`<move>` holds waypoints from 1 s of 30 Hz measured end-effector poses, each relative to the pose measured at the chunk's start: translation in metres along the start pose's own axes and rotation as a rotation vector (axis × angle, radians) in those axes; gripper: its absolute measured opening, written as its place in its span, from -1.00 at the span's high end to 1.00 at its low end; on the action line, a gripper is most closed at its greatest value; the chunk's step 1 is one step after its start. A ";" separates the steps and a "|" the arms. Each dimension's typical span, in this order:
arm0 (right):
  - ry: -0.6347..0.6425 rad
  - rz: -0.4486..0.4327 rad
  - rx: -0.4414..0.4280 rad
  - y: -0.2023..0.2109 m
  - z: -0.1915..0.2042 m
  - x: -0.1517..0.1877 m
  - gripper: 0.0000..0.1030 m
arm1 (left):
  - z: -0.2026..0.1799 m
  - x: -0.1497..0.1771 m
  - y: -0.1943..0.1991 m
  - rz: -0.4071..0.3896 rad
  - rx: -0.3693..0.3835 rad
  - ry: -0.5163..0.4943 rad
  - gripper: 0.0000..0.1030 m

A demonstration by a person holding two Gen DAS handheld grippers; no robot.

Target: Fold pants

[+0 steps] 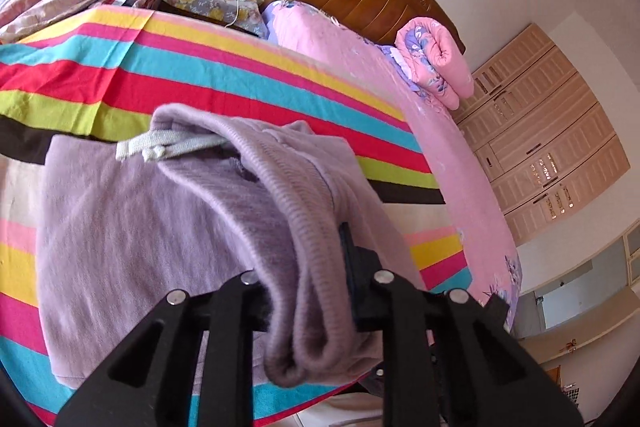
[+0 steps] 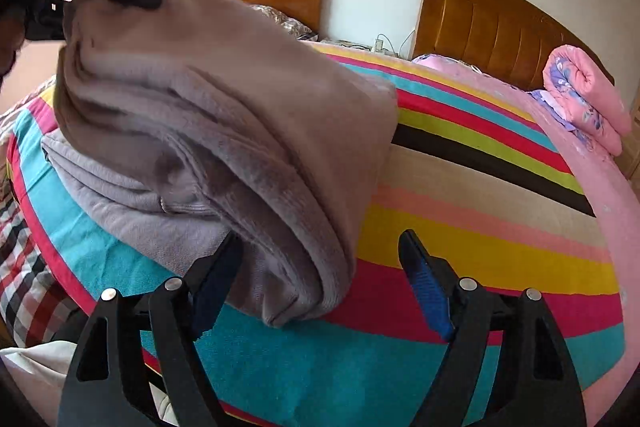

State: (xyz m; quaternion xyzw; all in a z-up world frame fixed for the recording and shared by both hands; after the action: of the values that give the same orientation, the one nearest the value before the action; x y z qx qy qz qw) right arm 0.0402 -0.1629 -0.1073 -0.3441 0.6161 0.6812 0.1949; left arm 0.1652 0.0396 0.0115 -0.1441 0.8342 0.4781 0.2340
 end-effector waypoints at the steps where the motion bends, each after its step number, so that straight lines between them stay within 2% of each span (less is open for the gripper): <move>1: 0.021 0.011 0.029 -0.005 0.004 0.000 -0.50 | 0.004 -0.005 0.014 -0.033 -0.001 0.001 0.61; 3: 0.042 0.007 0.084 -0.008 0.006 0.002 -0.51 | 0.029 -0.006 0.046 -0.102 -0.019 0.025 0.62; 5: 0.017 -0.013 0.047 -0.007 0.002 0.006 -0.61 | 0.069 0.003 0.059 -0.112 -0.039 0.091 0.62; 8: 0.016 0.006 0.026 -0.013 0.005 0.009 -0.62 | 0.138 0.038 0.028 -0.020 -0.071 0.231 0.61; 10: -0.018 0.000 0.009 -0.012 0.003 0.011 -0.63 | 0.166 0.061 -0.002 0.042 -0.102 0.275 0.60; 12: -0.022 0.011 -0.001 -0.012 0.001 0.009 -0.63 | 0.179 0.070 0.001 -0.017 -0.003 0.323 0.60; 13: -0.014 0.016 0.000 -0.012 0.000 0.008 -0.63 | 0.180 0.070 0.003 -0.029 0.008 0.335 0.59; 15: -0.010 0.021 -0.003 -0.013 -0.001 0.006 -0.63 | 0.177 0.071 0.004 -0.035 -0.015 0.328 0.57; 16: -0.011 0.027 -0.018 -0.013 -0.002 0.004 -0.63 | 0.175 0.071 0.004 -0.035 -0.039 0.316 0.49; 18: -0.010 0.051 -0.073 -0.009 -0.006 0.003 -0.63 | 0.167 0.068 0.014 -0.047 -0.133 0.284 0.32; 19: -0.008 0.069 -0.119 -0.004 -0.008 0.003 -0.63 | 0.159 0.068 0.026 -0.069 -0.222 0.259 0.03; 20: -0.002 0.074 -0.175 0.004 -0.009 0.003 -0.63 | 0.148 0.069 0.041 -0.116 -0.351 0.221 -0.21; 21: -0.002 0.058 -0.241 0.016 -0.009 0.003 -0.63 | 0.137 0.068 0.059 -0.178 -0.486 0.176 -0.27; 22: -0.011 0.033 -0.299 0.027 -0.011 0.000 -0.63 | 0.123 0.067 0.075 -0.240 -0.571 0.130 -0.35; 23: -0.022 0.004 -0.340 0.037 -0.014 -0.006 -0.63 | 0.112 0.066 0.088 -0.287 -0.591 0.091 -0.43; 26: -0.030 -0.086 -0.388 0.049 -0.011 -0.034 -0.61 | 0.070 0.056 0.091 -0.331 -0.522 -0.026 -0.49; 28: -0.018 -0.106 -0.379 0.039 0.000 -0.053 -0.58 | 0.043 0.052 0.070 -0.319 -0.504 -0.112 -0.51; 30: 0.023 -0.089 -0.331 0.020 0.012 -0.069 -0.57 | 0.032 0.058 0.044 -0.270 -0.533 -0.154 -0.51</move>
State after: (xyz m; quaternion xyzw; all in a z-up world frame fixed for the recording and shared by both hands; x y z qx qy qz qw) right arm 0.0711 -0.1436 -0.0448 -0.4062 0.4817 0.7602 0.1582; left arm 0.1041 0.0881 -0.0010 -0.2734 0.6327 0.6540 0.3118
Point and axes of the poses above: each gripper's, at about its wrist camera, not at the fingertips, and y roughly against the way its jaws point, z to its left, x to its underside, the point moved 1 cm from there along -y, roughly the way its jaws point, and after that the axes turned 12 degrees about -x, right-handed, at the moved point
